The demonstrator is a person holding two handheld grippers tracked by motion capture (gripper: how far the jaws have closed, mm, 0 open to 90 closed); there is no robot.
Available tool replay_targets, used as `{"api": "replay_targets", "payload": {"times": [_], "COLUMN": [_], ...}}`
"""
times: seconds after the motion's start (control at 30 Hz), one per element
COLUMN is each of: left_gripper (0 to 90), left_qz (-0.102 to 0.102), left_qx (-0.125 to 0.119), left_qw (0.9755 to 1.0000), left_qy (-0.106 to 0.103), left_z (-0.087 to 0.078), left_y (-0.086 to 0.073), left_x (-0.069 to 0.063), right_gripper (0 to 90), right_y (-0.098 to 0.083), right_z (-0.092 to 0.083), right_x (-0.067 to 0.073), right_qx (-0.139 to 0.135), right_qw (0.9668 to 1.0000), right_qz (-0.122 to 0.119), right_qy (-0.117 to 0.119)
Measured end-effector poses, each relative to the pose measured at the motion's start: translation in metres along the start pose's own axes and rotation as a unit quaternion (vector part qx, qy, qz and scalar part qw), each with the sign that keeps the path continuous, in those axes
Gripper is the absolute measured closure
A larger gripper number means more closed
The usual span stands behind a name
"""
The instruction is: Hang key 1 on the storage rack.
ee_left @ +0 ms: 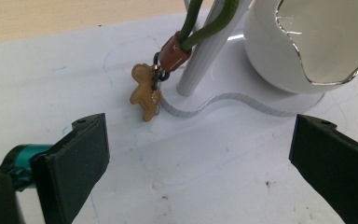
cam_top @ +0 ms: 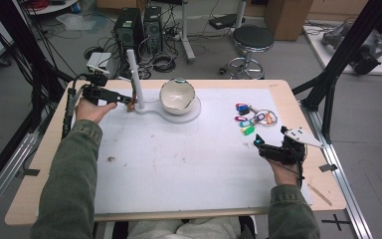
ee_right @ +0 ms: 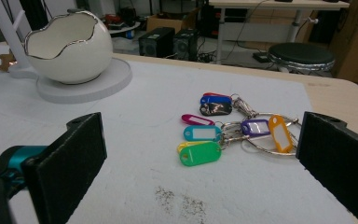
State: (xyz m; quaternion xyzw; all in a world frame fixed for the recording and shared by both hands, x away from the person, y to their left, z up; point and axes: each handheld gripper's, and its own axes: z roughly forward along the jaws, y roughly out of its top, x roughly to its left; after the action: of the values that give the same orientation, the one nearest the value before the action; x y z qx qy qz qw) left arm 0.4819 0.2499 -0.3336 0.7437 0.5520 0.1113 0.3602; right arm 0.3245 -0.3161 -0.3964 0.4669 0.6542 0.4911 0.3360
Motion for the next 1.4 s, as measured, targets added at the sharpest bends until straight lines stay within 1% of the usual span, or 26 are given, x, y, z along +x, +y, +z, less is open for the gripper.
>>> {"api": "replay_targets", "payload": {"times": [0.03,0.07,0.1,0.17,0.33,0.43,0.53,0.57,0.67,0.73,0.97,1.03,1.13,1.2,1.23,1.33,1.4], "left_gripper": [4.3,2.4,2.4,2.4,2.4,2.4,2.4,2.4,2.3,1.7,1.7,1.7,1.7,1.7,1.6,1.6,1.7], "left_qz": [-0.003,-0.005,-0.006,-0.005,-0.013,-0.013,-0.016,-0.014,-0.018,-0.016,-0.025,-0.027,-0.036,-0.036,-0.032,-0.038,-0.037], "left_qx": [-0.003,-0.005,-0.004,-0.004,-0.016,-0.023,-0.028,-0.029,-0.034,-0.035,-0.049,-0.053,-0.06,-0.056,-0.054,-0.061,-0.064], "left_qw": [1.0,1.0,1.0,1.0,0.9997,0.9996,0.9993,0.9993,0.9992,0.9991,0.9983,0.9979,0.9971,0.9974,0.9978,0.9971,0.997], "left_qy": [0.003,0.001,-0.004,-0.003,-0.013,-0.012,-0.02,-0.017,-0.015,-0.015,-0.02,-0.025,-0.031,-0.027,-0.022,-0.025,-0.025], "left_z": [-0.001,-0.001,-0.002,-0.004,-0.01,-0.014,-0.017,-0.019,-0.022,-0.025,-0.033,-0.035,-0.036,-0.036,-0.036,-0.038,-0.04], "left_y": [-0.001,-0.003,-0.004,-0.008,-0.016,-0.022,-0.027,-0.03,-0.035,-0.039,-0.053,-0.058,-0.065,-0.07,-0.072,-0.078,-0.082], "left_x": [0.0,0.001,0.001,0.001,0.0,0.0,0.0,-0.001,-0.001,-0.001,-0.002,0.0,0.003,0.004,0.004,0.004,0.003], "right_gripper": [0.5,0.5,0.5,0.5,0.5,0.5,0.5,0.5,0.5,0.5,0.5,0.5,0.5,0.5,0.5,0.5,0.5], "right_y": [0.0,0.0,0.0,0.0,0.0,0.0,0.0,0.0,0.0,0.0,0.0,0.0,0.0,0.0,0.0,0.0,0.0], "right_z": [0.0,0.0,0.0,0.0,0.0,0.0,0.0,0.0,0.0,0.0,0.0,0.0,0.001,0.001,0.001,0.001,0.001], "right_x": [0.0,0.0,0.0,0.0,-0.001,0.0,-0.001,-0.001,-0.001,-0.001,0.0,0.0,0.0,0.001,0.001,0.001,0.001], "right_qx": [0.0,0.0,0.001,0.0,-0.001,-0.001,-0.002,-0.001,-0.001,-0.002,0.001,0.001,0.001,0.003,0.003,0.004,0.005], "right_qw": [1.0,1.0,1.0,1.0,1.0,1.0,1.0,1.0,1.0,1.0,1.0,1.0,1.0,1.0,1.0,1.0,1.0], "right_qz": [0.0,0.0,0.001,0.001,0.001,0.0,0.0,0.001,0.001,-0.001,0.0,-0.001,-0.005,-0.006,-0.005,-0.006,-0.006], "right_qy": [0.0,0.0,-0.001,0.0,-0.002,-0.001,-0.002,-0.002,-0.002,-0.002,-0.003,-0.003,-0.002,-0.002,-0.001,0.0,-0.001]}}
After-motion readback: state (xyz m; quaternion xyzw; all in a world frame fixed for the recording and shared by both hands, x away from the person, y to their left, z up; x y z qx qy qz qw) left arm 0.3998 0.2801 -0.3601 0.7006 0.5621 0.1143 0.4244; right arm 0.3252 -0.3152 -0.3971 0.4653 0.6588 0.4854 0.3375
